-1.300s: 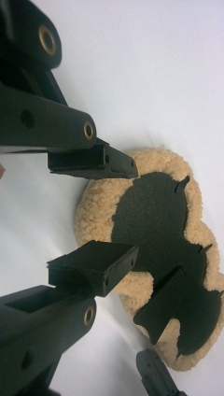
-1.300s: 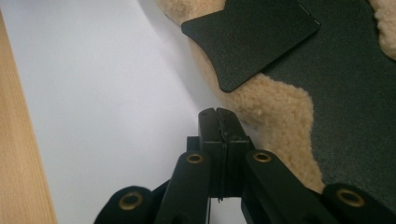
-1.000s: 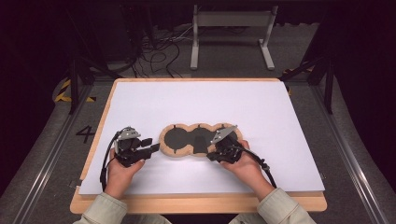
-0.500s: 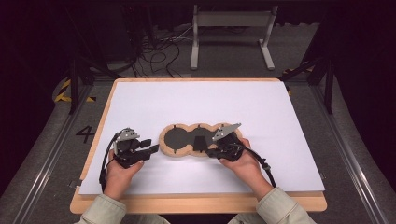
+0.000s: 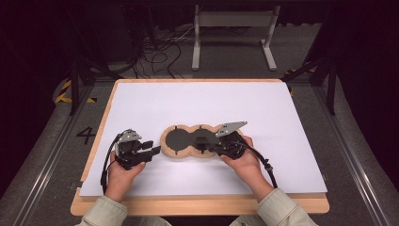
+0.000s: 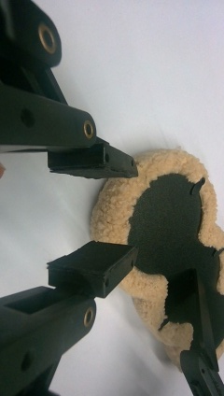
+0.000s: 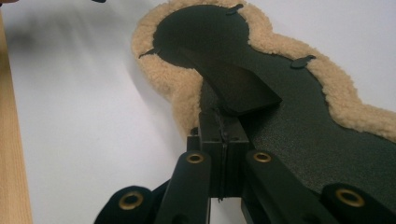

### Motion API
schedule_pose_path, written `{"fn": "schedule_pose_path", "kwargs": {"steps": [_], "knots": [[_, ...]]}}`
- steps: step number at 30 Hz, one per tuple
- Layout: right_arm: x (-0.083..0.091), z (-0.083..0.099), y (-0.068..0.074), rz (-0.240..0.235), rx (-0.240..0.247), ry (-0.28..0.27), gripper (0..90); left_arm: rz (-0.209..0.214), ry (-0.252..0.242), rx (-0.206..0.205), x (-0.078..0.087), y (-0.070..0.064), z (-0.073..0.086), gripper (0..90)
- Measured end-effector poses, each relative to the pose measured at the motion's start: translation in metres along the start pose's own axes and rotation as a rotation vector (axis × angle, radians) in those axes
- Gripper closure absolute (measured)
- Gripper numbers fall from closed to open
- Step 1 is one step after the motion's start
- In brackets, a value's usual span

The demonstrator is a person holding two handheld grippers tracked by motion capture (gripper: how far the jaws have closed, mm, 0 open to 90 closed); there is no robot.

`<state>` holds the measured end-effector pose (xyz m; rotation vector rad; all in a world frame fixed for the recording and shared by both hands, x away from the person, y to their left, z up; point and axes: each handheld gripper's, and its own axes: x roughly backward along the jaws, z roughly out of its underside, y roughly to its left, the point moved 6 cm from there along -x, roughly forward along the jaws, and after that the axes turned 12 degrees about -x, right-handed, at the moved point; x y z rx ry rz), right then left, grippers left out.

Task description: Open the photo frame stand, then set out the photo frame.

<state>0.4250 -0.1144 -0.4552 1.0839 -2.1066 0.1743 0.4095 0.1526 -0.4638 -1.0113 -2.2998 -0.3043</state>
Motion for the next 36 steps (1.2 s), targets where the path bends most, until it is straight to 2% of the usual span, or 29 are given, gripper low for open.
{"fn": "schedule_pose_path", "kwargs": {"steps": [2,7,8,10,12,14,16,22,26,29,31,33,36], "knots": [[0.000,0.000,0.000,0.001,0.002,0.003,90.0,-0.004,-0.002,-0.008,0.000,0.001,0.000,56.5],[0.002,0.002,0.002,0.007,0.016,0.018,89.4,-0.002,0.001,0.004,-0.001,0.002,-0.002,54.6],[0.004,0.002,0.003,0.006,0.019,0.022,88.5,-0.006,-0.001,-0.003,-0.001,0.003,-0.003,54.3],[0.010,0.002,0.005,0.011,0.028,0.024,85.8,-0.003,0.004,0.017,0.000,0.003,-0.005,53.7],[0.016,0.000,0.006,0.015,0.041,0.022,84.1,-0.020,0.008,0.001,0.000,0.004,-0.007,53.1],[0.022,-0.001,0.007,0.017,0.046,0.023,81.0,-0.048,0.022,-0.016,0.001,0.003,-0.010,52.2],[0.029,-0.003,0.008,0.022,0.053,0.024,76.3,-0.049,0.041,-0.029,0.000,0.002,-0.012,50.4],[0.046,-0.007,0.003,0.063,0.048,-0.005,63.8,-0.036,0.045,-0.021,0.001,0.000,-0.017,47.0],[0.056,-0.007,-0.007,0.088,0.013,-0.032,55.0,-0.027,0.049,0.008,0.001,0.002,-0.016,45.9],[0.062,-0.005,-0.016,0.101,-0.057,-0.019,48.7,-0.030,0.049,0.019,0.001,0.003,-0.016,45.5],[0.063,-0.004,-0.019,0.103,-0.063,-0.022,47.5,-0.028,0.052,0.024,0.001,0.003,-0.016,45.3],[0.068,-0.003,-0.028,0.135,-0.070,-0.033,43.1,-0.036,0.051,0.027,0.001,0.005,-0.015,44.9],[0.071,-0.002,-0.034,0.154,-0.068,-0.037,42.2,-0.040,0.055,0.030,0.000,0.007,-0.014,44.6]]}}
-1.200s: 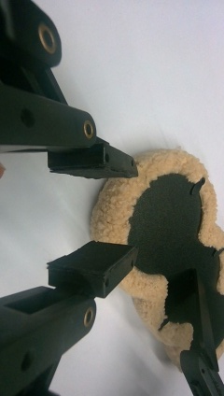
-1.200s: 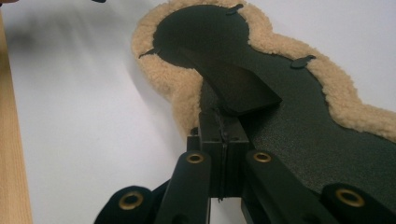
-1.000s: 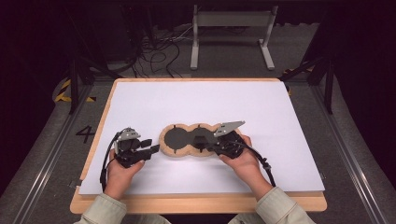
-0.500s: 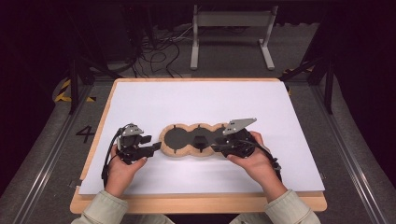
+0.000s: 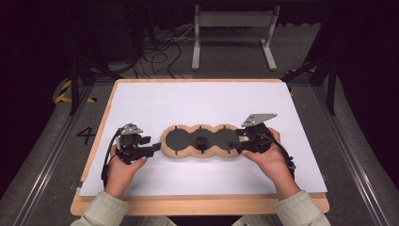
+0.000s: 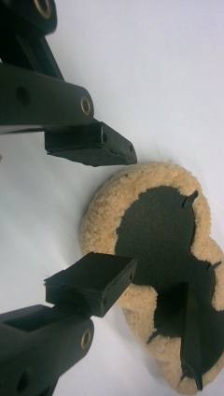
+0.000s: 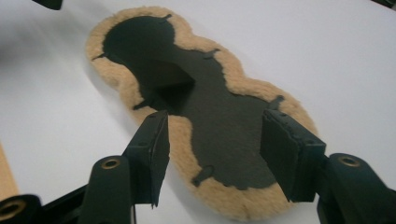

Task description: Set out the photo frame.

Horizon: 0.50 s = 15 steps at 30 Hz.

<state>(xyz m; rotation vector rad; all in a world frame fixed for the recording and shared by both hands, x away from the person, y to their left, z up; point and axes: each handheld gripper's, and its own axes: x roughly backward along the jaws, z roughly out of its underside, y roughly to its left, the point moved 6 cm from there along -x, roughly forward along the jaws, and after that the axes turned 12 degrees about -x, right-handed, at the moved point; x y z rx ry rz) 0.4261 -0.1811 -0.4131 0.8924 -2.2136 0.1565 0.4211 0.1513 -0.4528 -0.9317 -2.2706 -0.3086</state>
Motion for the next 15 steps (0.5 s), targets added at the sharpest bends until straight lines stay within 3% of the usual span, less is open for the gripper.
{"fn": "schedule_pose_path", "kwargs": {"steps": [5,8,11,15], "knots": [[0.004,0.002,-0.015,0.028,-0.037,-0.005,39.5,0.002,-0.002,0.020,-0.002,0.005,0.001,43.5],[0.006,0.004,-0.023,0.053,-0.035,-0.006,38.8,0.016,-0.008,0.041,-0.002,0.007,0.001,42.4],[0.005,0.005,-0.029,0.036,-0.049,-0.020,43.4,0.023,-0.010,0.059,-0.004,0.010,0.001,41.8],[0.002,0.008,-0.038,0.060,-0.083,-0.006,41.4,0.023,-0.008,0.082,-0.009,0.014,0.000,41.5]]}}
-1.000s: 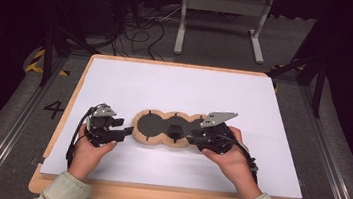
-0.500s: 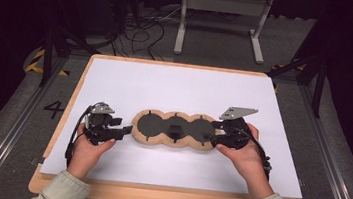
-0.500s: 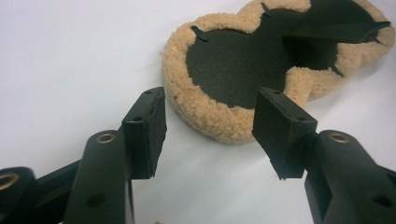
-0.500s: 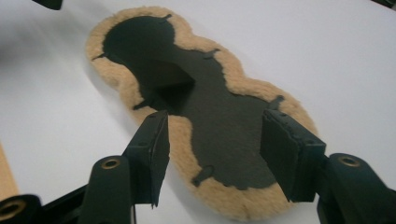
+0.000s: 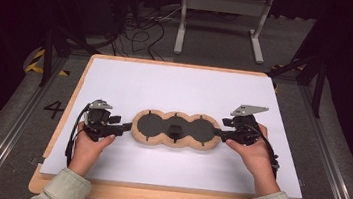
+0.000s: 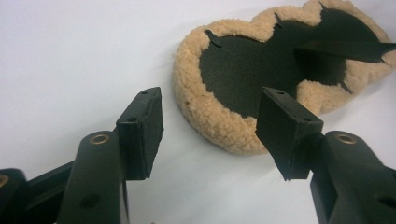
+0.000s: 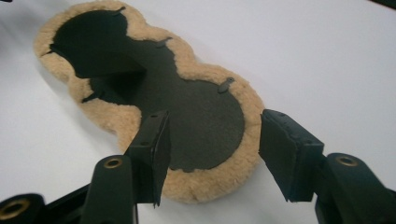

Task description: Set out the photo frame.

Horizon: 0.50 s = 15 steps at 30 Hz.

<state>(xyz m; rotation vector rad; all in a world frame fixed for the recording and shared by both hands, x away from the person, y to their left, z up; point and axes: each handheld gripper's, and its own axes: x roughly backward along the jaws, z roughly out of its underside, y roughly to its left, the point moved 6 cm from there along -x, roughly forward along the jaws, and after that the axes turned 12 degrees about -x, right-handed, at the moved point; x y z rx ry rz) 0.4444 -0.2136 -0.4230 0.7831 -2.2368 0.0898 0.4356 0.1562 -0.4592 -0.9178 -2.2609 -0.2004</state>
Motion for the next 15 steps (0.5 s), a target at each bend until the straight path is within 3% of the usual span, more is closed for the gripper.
{"fn": "schedule_pose_path", "kwargs": {"steps": [5,10,15], "knots": [[-0.007,0.006,-0.013,0.005,-0.101,0.013,38.5,-0.006,0.027,0.024,-0.009,0.004,0.003,39.1],[-0.015,0.011,-0.023,0.012,-0.165,0.050,34.6,0.016,0.046,0.079,-0.019,0.006,0.003,35.4],[-0.025,0.014,-0.026,0.000,-0.230,0.064,26.9,0.016,0.094,0.092,-0.031,0.004,0.005,29.5]]}}
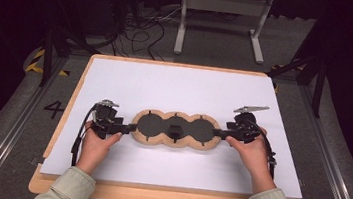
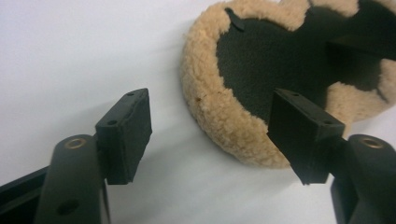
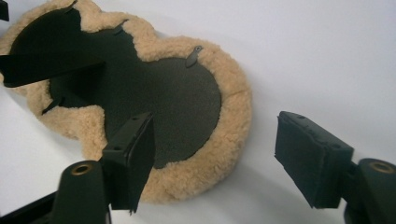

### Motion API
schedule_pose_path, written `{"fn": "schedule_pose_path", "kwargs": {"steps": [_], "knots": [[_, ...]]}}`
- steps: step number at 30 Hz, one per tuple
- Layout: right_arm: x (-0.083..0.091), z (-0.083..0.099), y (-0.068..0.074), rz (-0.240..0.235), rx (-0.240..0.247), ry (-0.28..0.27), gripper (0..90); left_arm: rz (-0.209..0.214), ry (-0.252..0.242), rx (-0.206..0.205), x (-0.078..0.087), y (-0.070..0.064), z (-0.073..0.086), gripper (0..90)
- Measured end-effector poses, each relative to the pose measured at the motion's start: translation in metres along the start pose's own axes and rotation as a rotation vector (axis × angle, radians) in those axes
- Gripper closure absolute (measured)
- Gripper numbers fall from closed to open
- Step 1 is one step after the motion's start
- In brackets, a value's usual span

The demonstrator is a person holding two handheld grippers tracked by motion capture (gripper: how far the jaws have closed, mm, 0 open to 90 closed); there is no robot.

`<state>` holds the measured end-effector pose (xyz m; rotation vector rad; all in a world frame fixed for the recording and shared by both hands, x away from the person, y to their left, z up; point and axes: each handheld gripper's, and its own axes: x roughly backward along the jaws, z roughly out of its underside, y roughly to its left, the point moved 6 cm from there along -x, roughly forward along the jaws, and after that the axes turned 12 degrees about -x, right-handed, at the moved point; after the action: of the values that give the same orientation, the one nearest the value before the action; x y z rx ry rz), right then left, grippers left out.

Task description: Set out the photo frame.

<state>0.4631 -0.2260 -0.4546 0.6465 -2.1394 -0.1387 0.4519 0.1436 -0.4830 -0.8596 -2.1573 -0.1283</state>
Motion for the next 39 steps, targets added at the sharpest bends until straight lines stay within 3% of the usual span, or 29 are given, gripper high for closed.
{"fn": "schedule_pose_path", "kwargs": {"steps": [7,16,23,24,27,33,39], "knots": [[-0.016,0.005,0.000,0.002,-0.024,0.041,23.7,-0.001,0.024,0.026,-0.009,0.000,0.000,24.0],[-0.028,0.010,0.002,-0.006,-0.057,0.092,20.5,0.047,0.048,0.055,-0.018,-0.007,0.000,21.0],[-0.031,0.014,0.006,-0.050,-0.102,0.131,18.8,0.089,0.068,0.022,-0.023,-0.021,-0.002,23.6],[-0.032,0.014,0.006,-0.052,-0.107,0.135,18.4,0.072,0.073,0.007,-0.024,-0.022,-0.003,22.8],[-0.032,0.014,0.007,-0.041,-0.112,0.137,18.8,0.092,0.077,0.027,-0.023,-0.023,-0.003,23.5],[-0.034,0.015,0.011,-0.029,-0.142,0.131,13.2,0.090,0.075,0.029,-0.024,-0.023,-0.003,23.7],[-0.035,0.015,0.012,0.012,-0.175,0.113,18.2,0.088,0.075,0.041,-0.023,-0.023,-0.003,25.3]]}}
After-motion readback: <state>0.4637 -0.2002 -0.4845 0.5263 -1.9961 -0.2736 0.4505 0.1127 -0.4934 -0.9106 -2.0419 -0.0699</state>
